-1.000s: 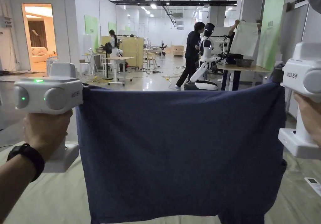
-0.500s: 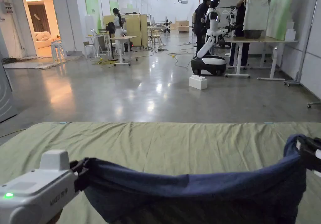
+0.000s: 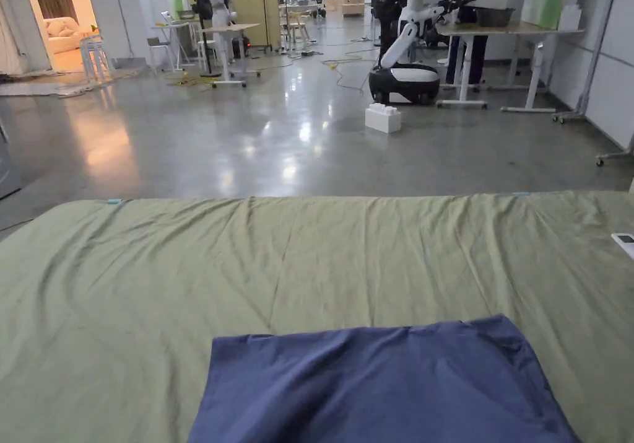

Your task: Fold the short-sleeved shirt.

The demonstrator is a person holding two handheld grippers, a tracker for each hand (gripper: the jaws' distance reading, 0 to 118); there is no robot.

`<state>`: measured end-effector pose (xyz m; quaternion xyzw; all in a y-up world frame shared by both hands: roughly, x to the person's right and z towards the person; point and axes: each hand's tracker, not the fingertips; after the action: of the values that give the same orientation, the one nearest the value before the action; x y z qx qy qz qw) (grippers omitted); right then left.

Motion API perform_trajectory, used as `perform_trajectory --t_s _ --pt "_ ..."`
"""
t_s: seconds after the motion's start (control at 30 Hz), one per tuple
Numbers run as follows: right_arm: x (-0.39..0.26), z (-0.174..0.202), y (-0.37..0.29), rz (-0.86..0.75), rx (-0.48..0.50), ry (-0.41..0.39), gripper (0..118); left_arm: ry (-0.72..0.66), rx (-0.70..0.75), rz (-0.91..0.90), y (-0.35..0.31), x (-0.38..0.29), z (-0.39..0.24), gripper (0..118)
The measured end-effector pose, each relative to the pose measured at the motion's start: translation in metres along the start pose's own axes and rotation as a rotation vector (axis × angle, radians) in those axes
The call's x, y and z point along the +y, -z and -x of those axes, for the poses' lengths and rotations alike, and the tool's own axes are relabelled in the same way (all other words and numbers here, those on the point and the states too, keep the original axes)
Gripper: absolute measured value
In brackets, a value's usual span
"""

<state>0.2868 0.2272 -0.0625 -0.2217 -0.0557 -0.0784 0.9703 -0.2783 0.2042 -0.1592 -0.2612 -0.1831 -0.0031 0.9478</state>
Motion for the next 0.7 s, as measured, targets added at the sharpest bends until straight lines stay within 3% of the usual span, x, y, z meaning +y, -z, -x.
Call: perform_trajectory --t_s 0.17,0.3,0.5,0.7 --pt "-0.034 -0.011 -0.001 0.164 -0.019 0.035 5 -0.045 -0.024 0.087 0.001 -0.022 0.019 3" --pt "-0.049 -0.018 0.014 0.296 -0.005 0.009 5 -0.033 -0.015 0.146 0.013 -0.032 0.022 3" --pt "-0.056 -0.031 0.003 0.330 0.005 0.092 5 -0.011 -0.064 0.195 0.008 -0.040 0.017 3" --pt "-0.063 -0.035 -0.005 0.345 0.002 0.104 5 -0.021 -0.047 0.207 0.000 -0.048 0.023 3"
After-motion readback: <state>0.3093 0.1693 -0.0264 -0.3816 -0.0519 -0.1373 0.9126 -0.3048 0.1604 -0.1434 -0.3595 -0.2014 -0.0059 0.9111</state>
